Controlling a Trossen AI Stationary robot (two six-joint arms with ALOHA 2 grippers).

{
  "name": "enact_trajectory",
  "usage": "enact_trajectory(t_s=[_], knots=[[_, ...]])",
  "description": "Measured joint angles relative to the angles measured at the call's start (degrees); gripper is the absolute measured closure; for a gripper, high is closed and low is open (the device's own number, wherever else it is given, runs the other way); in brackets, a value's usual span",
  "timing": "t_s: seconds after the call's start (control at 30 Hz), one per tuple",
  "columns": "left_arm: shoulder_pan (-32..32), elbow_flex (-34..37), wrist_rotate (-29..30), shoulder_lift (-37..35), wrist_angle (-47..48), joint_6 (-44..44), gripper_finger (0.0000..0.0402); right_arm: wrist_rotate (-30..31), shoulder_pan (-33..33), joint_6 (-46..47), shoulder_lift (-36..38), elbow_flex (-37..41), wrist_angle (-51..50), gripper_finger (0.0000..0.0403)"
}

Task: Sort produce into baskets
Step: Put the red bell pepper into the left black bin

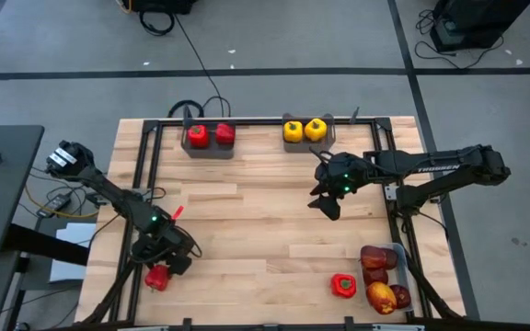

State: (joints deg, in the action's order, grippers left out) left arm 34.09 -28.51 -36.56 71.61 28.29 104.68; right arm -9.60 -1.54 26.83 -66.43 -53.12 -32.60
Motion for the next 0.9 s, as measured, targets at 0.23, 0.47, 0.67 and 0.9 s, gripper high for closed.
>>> enact_trajectory(t_s=[0.23,0.47,0.67,0.9], knots=[[0.0,0.0,-0.2,0.0,-0.8,-2.4,0.022,2.7,-0.1,-0.1,0.0,0.0,0.1,0.0159],[-2.9,-0.1,1.5,-0.1,-2.4,-4.1,0.0242,2.5,-2.3,-1.6,0.0,0.0,4.1,0.0159],[-7.2,-2.4,4.7,-0.1,-3.2,-8.4,0.0237,2.4,-3.6,-1.3,0.0,0.0,4.8,0.0159],[-17.0,-5.4,12.4,-0.1,-4.5,-19.3,0.0233,1.6,-3.6,-1.2,0.0,0.0,4.9,0.0159]])
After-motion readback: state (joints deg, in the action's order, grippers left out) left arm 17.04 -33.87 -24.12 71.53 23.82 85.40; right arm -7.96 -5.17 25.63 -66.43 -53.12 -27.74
